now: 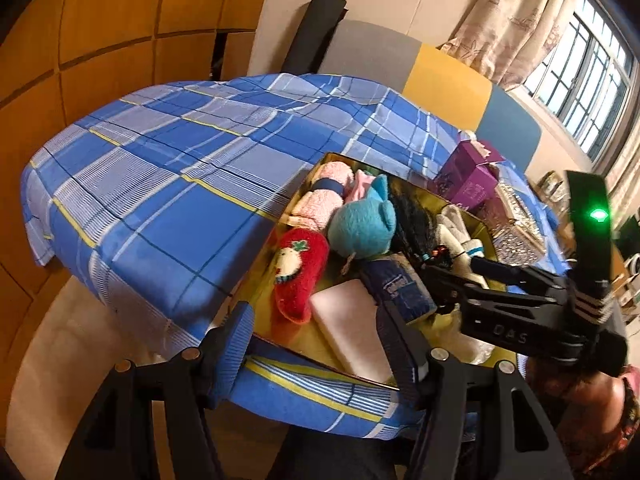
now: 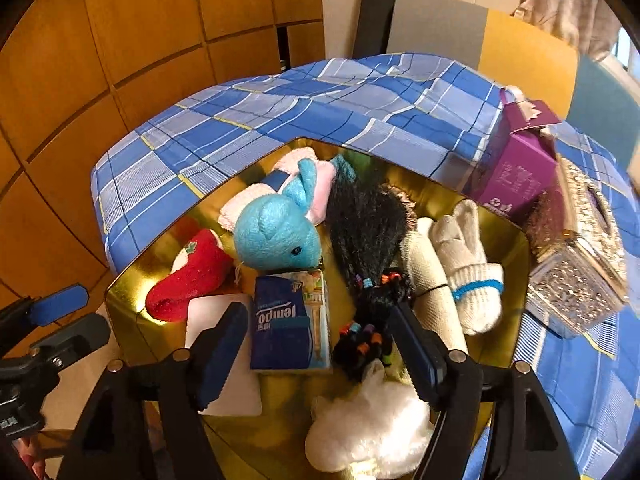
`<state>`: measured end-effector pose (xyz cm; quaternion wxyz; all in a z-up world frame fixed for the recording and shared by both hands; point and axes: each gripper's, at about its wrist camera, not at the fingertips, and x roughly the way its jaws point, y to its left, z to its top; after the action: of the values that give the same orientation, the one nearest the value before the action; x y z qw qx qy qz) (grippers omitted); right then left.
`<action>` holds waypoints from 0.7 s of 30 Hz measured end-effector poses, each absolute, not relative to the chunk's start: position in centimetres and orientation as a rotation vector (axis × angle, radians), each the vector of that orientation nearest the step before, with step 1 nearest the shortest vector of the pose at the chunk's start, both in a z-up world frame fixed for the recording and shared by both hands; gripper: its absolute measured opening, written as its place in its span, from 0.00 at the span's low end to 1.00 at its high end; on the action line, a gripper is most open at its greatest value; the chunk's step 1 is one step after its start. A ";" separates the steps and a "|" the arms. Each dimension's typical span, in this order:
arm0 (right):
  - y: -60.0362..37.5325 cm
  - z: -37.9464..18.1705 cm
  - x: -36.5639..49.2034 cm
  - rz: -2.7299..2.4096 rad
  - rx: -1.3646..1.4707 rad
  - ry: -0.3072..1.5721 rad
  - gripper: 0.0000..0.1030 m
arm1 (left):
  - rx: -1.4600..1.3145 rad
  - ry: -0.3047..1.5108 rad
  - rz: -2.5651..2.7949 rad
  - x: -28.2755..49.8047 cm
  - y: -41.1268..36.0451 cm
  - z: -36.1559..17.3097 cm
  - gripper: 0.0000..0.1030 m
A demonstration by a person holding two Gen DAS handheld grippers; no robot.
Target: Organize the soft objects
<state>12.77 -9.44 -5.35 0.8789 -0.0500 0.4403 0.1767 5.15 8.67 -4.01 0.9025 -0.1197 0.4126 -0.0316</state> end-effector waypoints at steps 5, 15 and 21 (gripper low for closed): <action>-10.1 -3.8 11.3 0.338 -0.090 0.873 0.94 | -0.199 0.861 -0.019 4.8 8.2 -3.4 0.62; -11.9 -1.5 8.9 0.238 -0.062 0.832 1.00 | -0.063 0.830 0.070 3.8 6.1 -1.5 0.63; -13.6 -0.6 7.4 0.158 -0.003 0.850 1.00 | -0.019 0.787 0.090 2.8 5.0 0.0 0.63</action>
<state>7.37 -13.58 -0.62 0.9081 -0.0015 0.4117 0.0766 2.79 5.00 0.00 0.9225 -0.0091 0.3834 0.0439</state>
